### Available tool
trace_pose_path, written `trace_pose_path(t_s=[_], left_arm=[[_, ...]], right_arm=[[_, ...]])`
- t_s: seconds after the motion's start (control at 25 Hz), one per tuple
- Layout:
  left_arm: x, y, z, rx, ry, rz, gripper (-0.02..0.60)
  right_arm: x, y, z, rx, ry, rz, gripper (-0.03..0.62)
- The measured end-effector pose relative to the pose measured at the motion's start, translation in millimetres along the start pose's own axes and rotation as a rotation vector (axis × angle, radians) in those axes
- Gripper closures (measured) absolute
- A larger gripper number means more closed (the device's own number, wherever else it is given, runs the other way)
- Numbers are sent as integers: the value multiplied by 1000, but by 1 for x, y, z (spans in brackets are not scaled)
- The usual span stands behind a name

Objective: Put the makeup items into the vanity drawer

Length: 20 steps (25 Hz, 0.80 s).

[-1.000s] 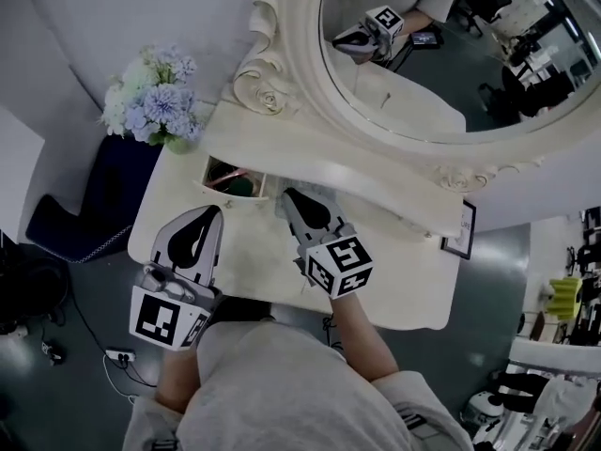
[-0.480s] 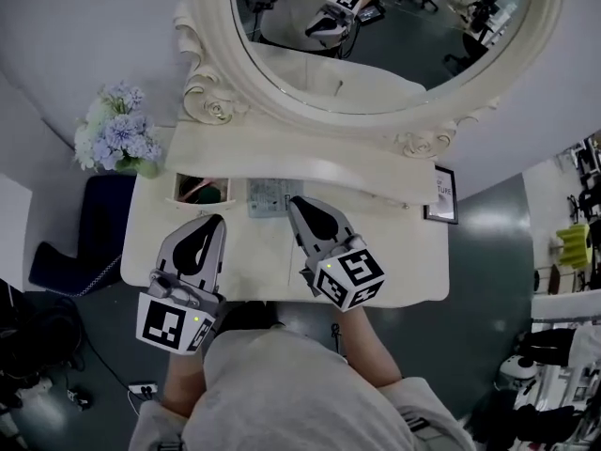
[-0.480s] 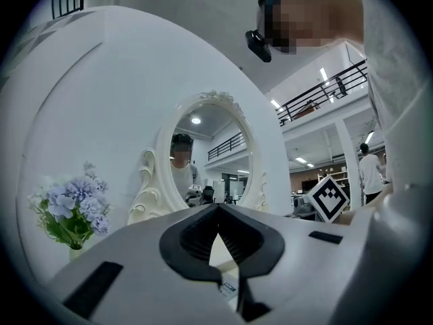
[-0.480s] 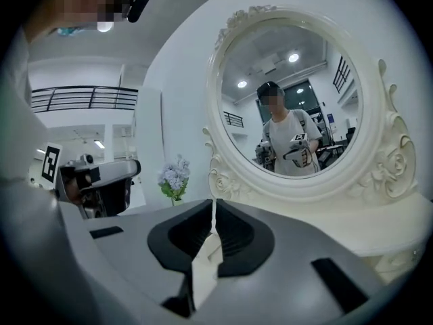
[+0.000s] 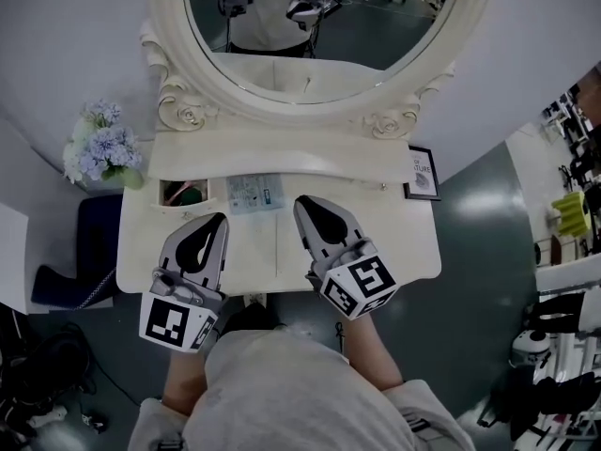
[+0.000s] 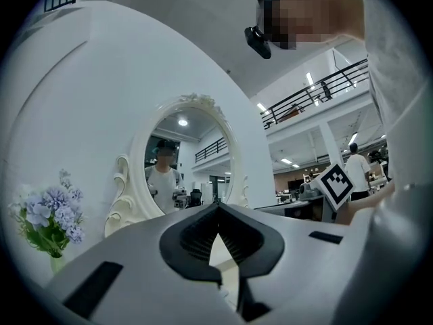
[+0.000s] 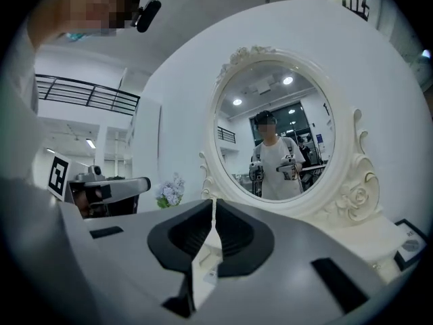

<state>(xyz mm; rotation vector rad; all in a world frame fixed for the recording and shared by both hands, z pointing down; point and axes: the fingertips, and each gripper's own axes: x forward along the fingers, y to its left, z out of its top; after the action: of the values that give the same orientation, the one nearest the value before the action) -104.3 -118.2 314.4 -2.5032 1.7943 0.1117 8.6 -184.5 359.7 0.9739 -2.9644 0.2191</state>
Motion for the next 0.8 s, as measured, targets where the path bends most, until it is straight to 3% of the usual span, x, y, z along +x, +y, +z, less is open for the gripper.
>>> trace_pose_path(t_s=[0.8], left_arm=[[-17, -79, 29, 76, -33, -85, 568]], right_arm=[[-103, 14, 40, -86, -106, -80, 563]])
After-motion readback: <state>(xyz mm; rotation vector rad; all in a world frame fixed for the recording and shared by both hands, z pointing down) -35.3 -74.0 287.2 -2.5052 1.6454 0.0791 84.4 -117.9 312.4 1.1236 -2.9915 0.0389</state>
